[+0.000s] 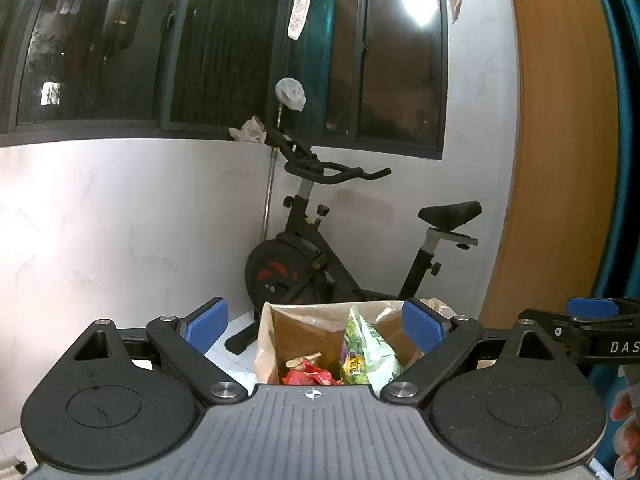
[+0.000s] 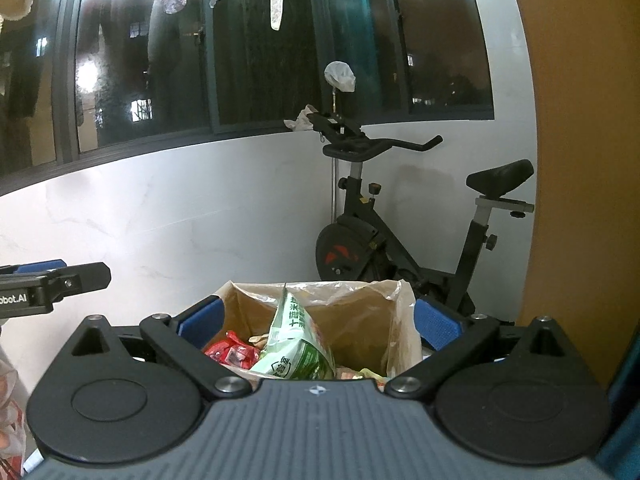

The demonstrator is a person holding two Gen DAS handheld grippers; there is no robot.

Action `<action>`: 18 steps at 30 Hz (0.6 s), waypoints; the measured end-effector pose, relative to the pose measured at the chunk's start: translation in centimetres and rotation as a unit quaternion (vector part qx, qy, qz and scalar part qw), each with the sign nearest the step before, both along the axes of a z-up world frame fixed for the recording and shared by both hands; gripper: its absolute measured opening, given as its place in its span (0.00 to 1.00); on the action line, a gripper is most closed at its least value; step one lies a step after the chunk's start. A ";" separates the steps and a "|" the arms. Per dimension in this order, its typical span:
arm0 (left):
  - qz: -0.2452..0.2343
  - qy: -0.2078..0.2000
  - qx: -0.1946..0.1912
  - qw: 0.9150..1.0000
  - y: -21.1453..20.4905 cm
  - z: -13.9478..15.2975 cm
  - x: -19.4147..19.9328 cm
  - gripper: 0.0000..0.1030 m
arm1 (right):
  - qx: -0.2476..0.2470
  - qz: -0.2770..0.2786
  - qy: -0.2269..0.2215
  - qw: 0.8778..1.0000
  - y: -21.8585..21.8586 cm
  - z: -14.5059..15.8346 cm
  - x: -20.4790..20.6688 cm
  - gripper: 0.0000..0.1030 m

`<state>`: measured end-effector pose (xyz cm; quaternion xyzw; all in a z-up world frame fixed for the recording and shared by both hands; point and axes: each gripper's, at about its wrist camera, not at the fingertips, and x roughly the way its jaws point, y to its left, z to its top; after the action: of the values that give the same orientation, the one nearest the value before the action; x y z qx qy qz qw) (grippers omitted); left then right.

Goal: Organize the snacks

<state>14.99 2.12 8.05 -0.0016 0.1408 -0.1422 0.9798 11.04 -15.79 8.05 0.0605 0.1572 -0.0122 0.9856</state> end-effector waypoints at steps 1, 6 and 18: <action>0.001 0.000 0.001 1.000 0.0 0.0 0.0 0.92 | -0.002 0.000 -0.001 1.000 0.0 0.1 -0.1 1.00; 0.001 0.000 0.004 1.000 0.0 -0.2 -0.2 0.92 | -0.003 0.000 -0.001 1.000 0.1 0.1 -0.3 1.00; -0.002 0.003 0.004 1.000 0.2 -0.1 -0.1 0.92 | 0.004 -0.004 -0.001 1.000 0.1 0.0 -0.6 1.00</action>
<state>14.85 2.32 7.94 0.0017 0.1446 -0.1435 0.9790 10.48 -15.70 8.00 0.0652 0.1557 -0.0155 0.9855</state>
